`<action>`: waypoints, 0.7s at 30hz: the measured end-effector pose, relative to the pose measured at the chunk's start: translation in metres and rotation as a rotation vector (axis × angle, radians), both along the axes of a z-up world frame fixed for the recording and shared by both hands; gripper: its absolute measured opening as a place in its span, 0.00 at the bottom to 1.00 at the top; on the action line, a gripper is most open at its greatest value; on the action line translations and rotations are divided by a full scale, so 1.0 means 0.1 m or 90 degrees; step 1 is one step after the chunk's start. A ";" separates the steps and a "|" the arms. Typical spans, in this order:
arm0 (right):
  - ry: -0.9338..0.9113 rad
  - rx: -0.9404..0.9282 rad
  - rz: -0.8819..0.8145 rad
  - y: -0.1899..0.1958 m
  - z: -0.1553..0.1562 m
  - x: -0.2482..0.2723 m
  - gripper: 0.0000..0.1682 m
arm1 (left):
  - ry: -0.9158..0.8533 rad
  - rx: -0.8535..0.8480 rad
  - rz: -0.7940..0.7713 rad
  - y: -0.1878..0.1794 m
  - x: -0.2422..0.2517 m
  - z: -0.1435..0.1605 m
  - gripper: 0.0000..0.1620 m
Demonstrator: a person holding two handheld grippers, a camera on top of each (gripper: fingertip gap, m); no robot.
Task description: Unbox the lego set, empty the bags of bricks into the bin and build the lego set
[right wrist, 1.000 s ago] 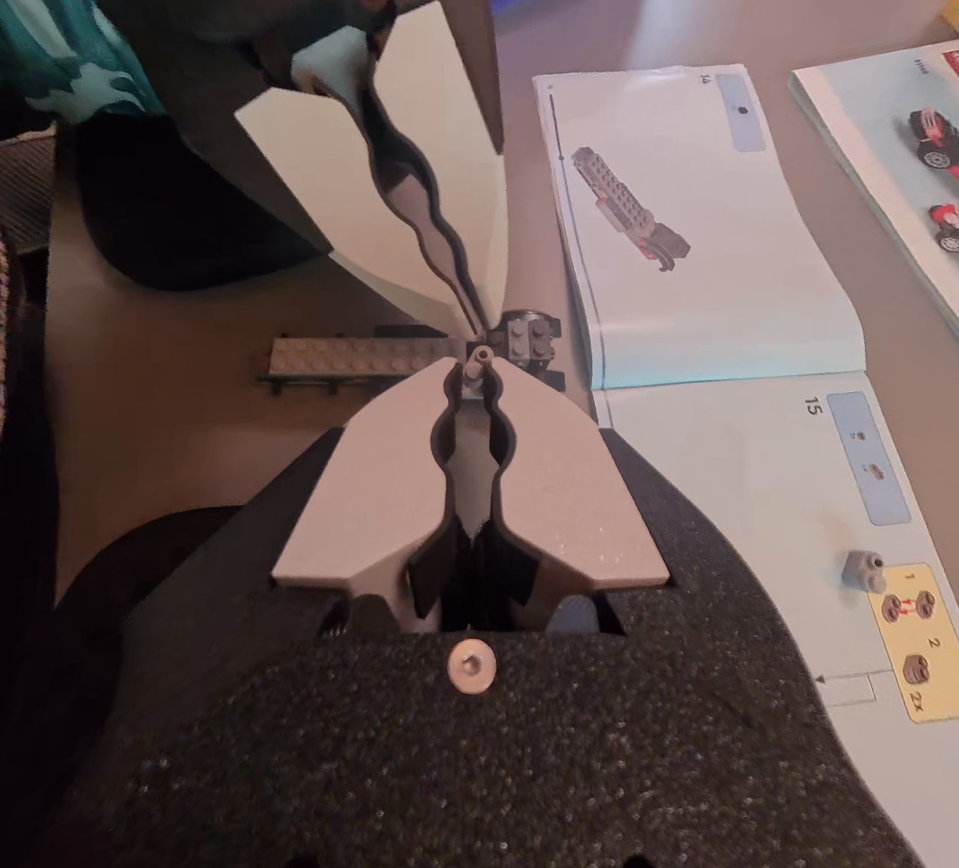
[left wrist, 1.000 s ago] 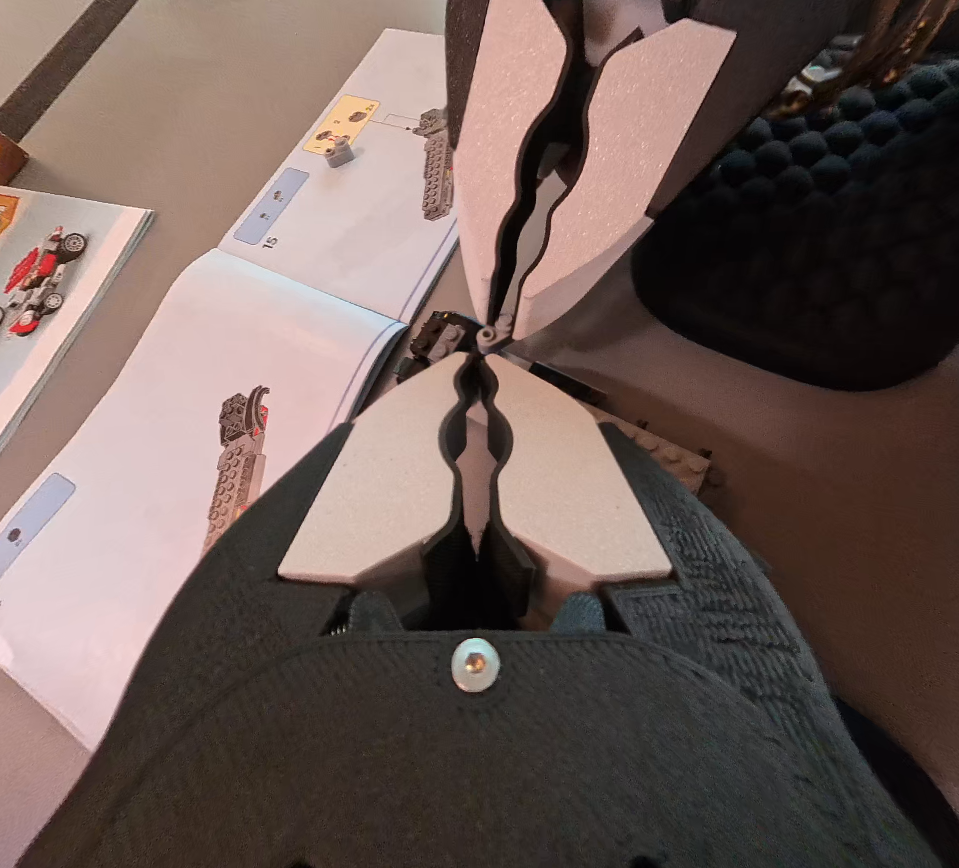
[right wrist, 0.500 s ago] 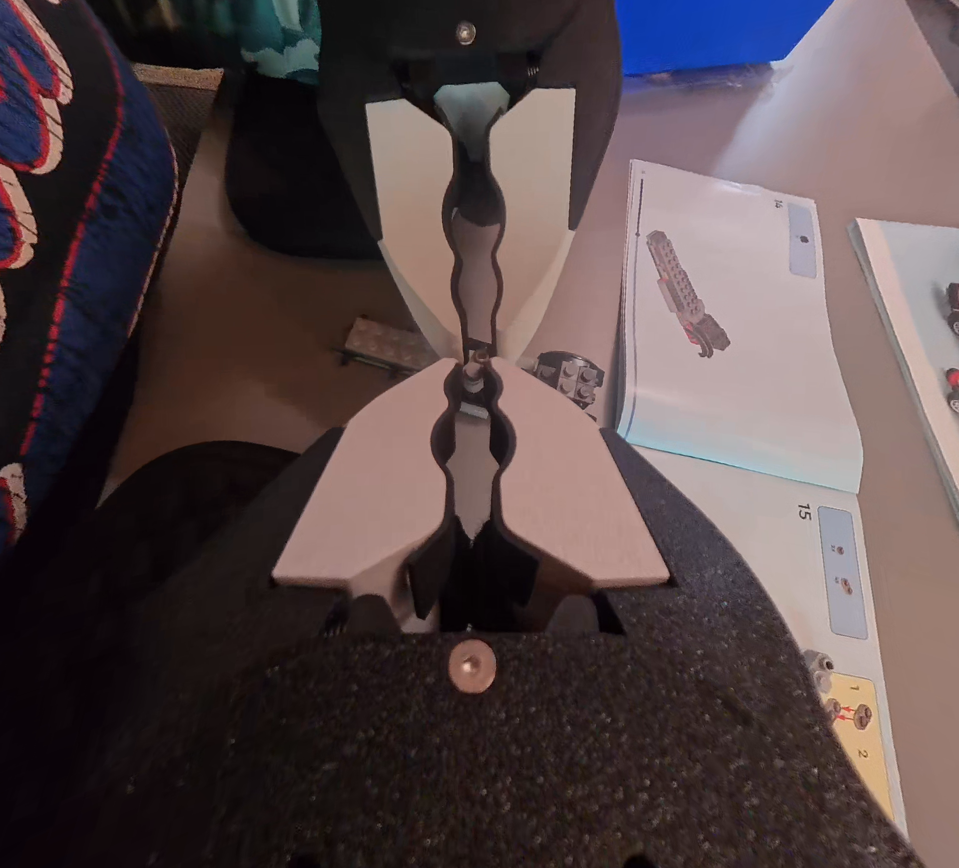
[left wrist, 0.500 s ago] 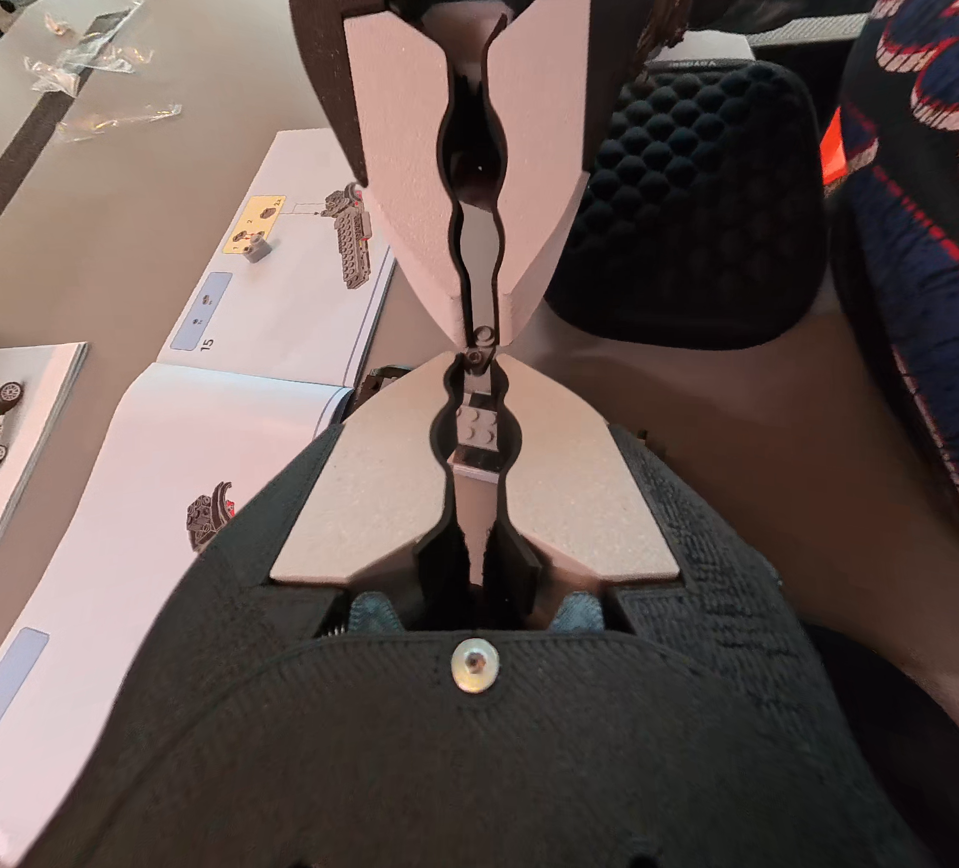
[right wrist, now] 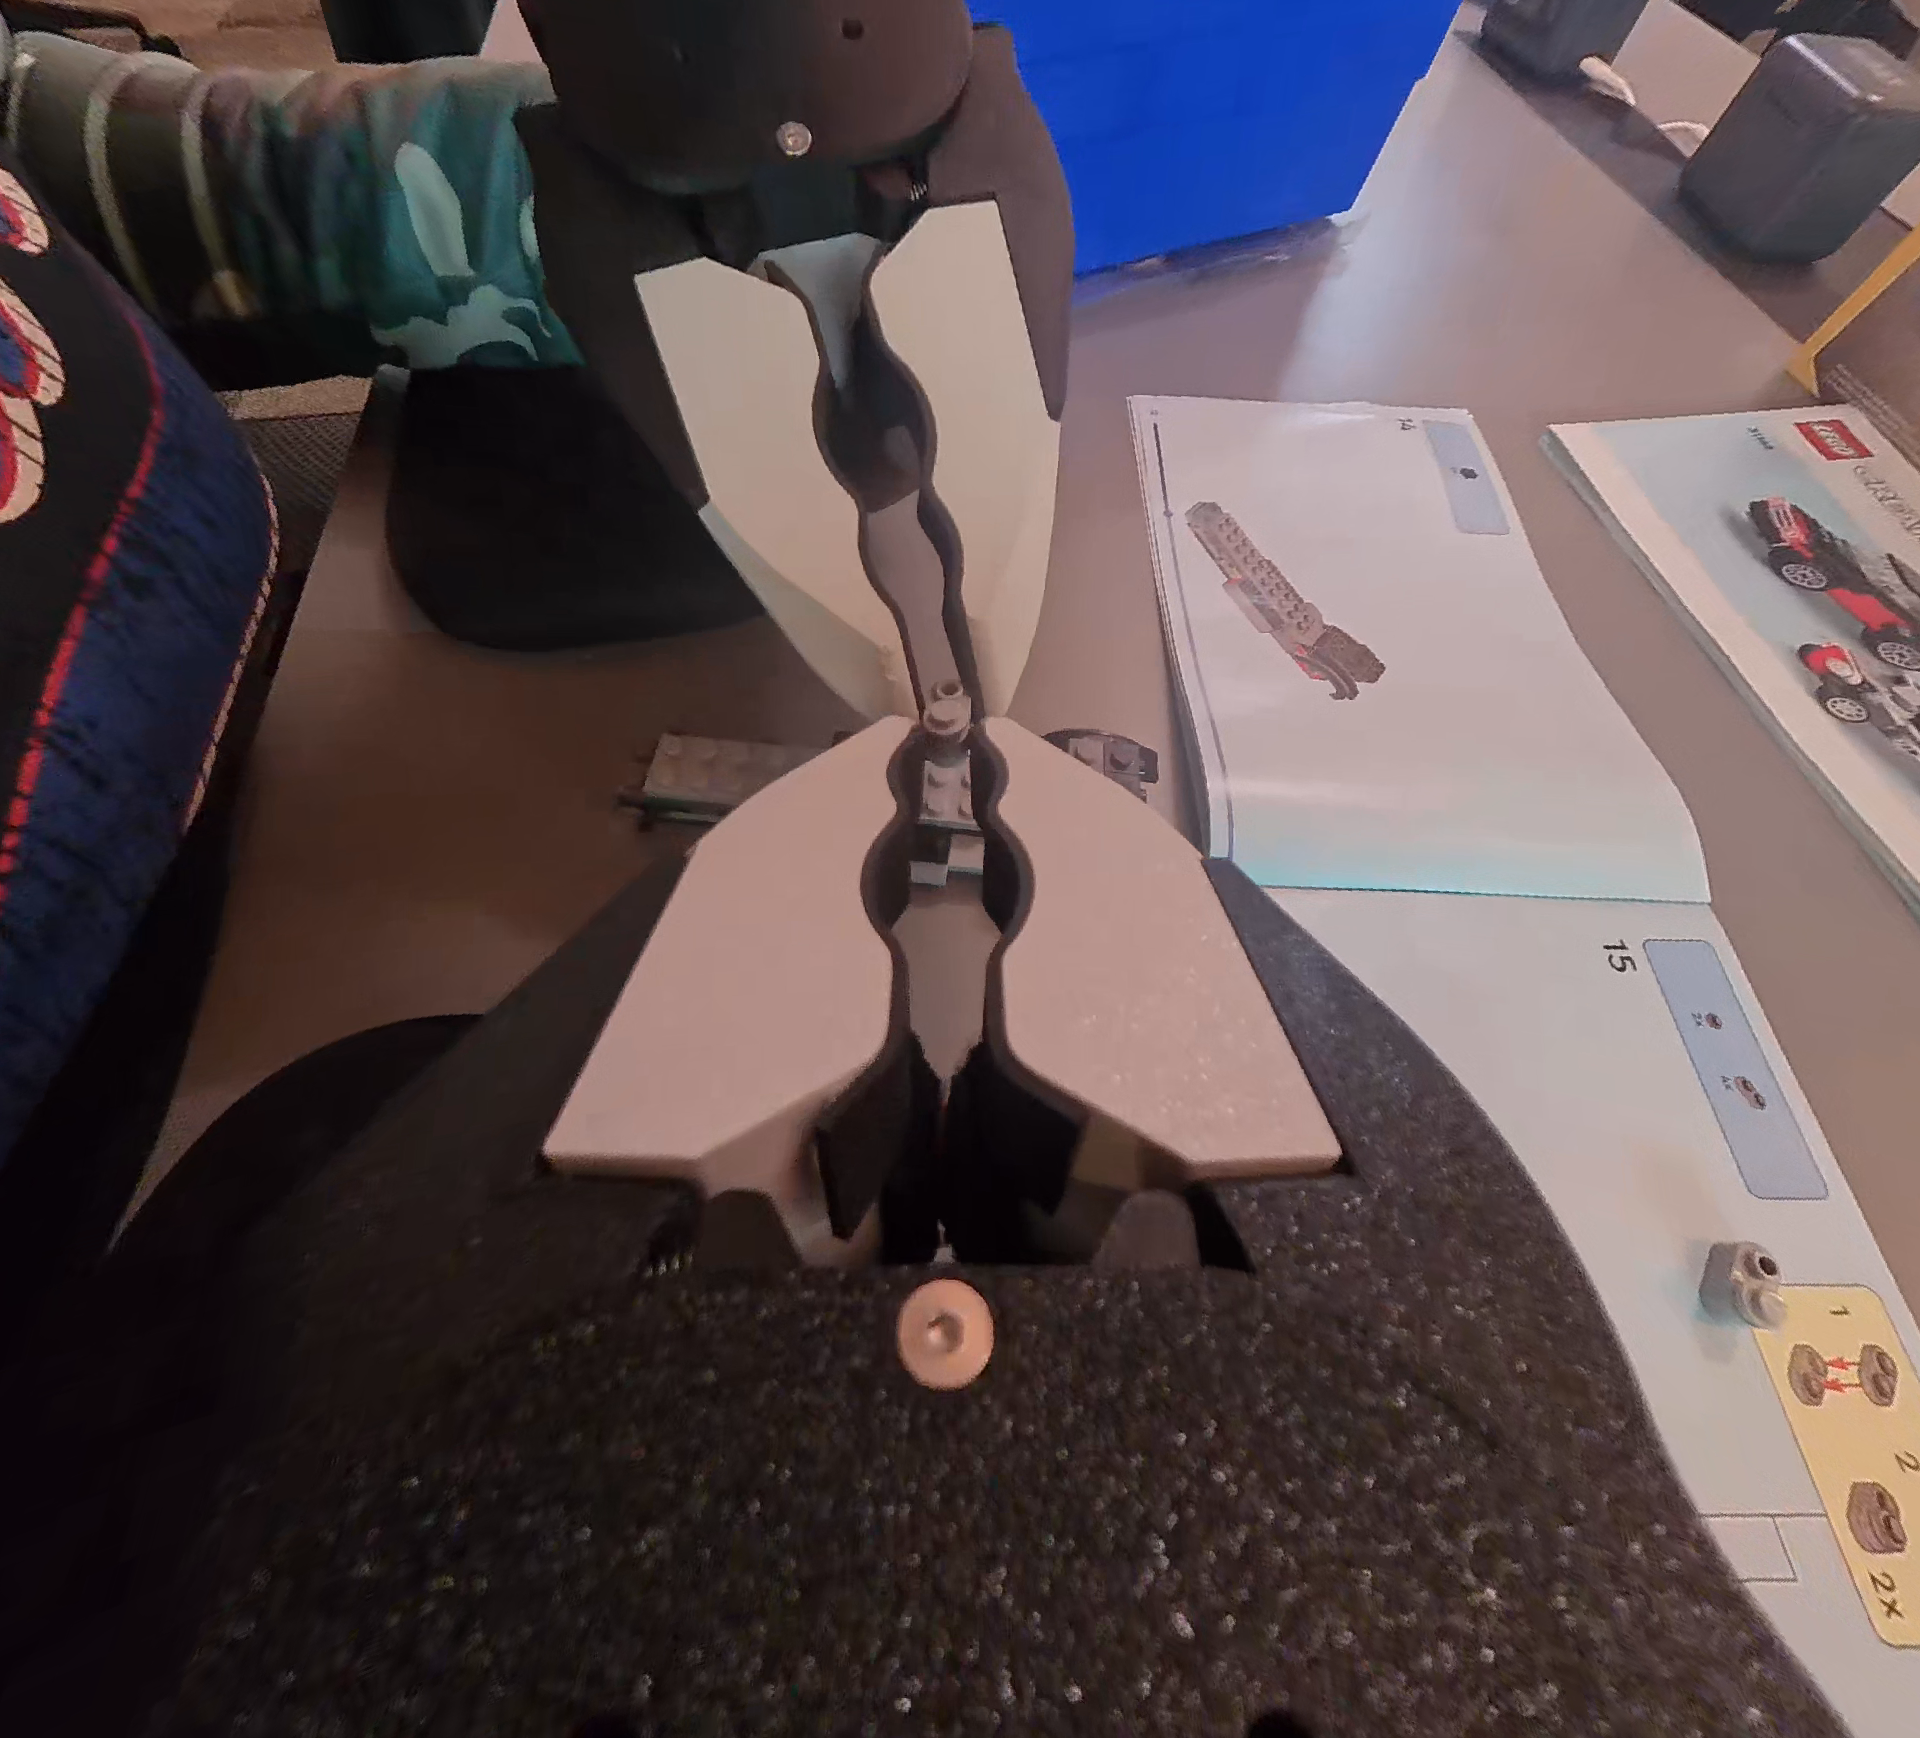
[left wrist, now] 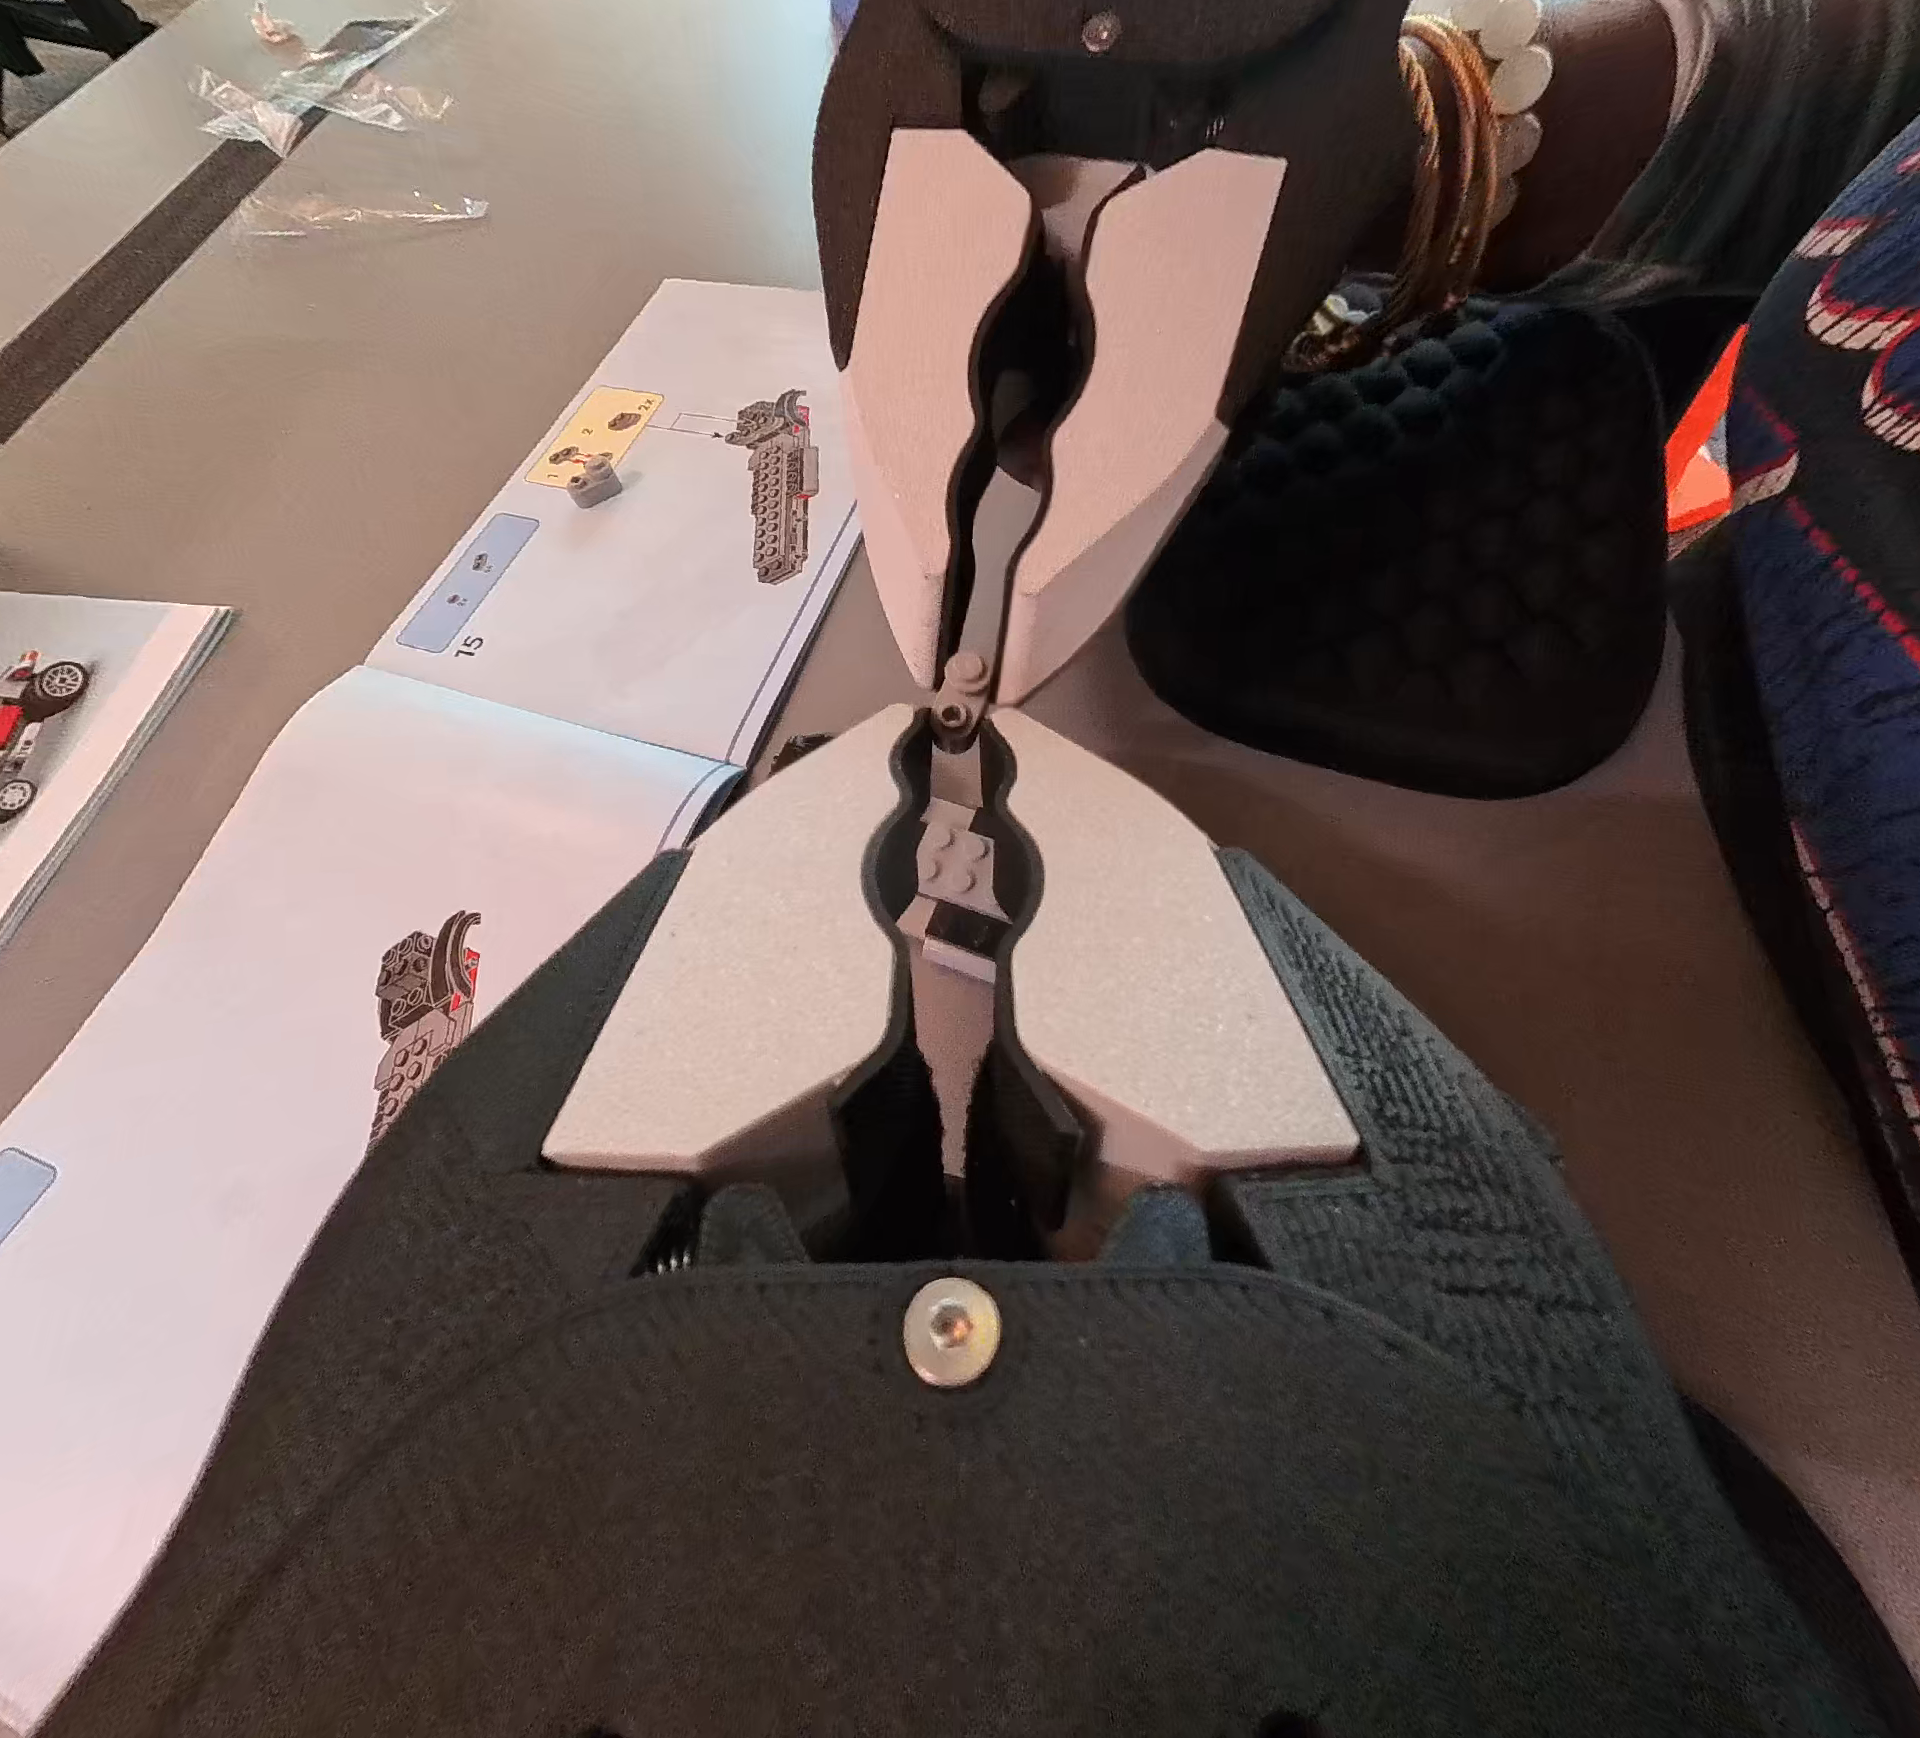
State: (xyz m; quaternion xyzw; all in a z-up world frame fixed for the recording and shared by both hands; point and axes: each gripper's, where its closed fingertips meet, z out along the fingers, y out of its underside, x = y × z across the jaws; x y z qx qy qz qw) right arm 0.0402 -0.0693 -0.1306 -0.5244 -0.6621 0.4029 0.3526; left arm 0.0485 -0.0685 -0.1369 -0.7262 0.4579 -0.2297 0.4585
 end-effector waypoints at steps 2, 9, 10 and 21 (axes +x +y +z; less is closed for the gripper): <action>0.000 -0.001 -0.004 0.01 -0.01 -0.01 0.05 | 0.005 0.000 0.005 0.01 -0.01 -0.01 0.05; 0.006 -0.001 -0.033 0.05 -0.09 -0.05 0.04 | 0.036 -0.011 0.021 0.04 -0.09 -0.12 0.05; 0.003 0.000 -0.034 0.05 -0.10 -0.05 0.03 | 0.038 -0.013 0.021 0.04 -0.09 -0.14 0.05; -0.012 -0.004 -0.026 0.08 -0.16 -0.07 0.04 | 0.016 -0.015 0.020 0.07 -0.09 -0.12 0.05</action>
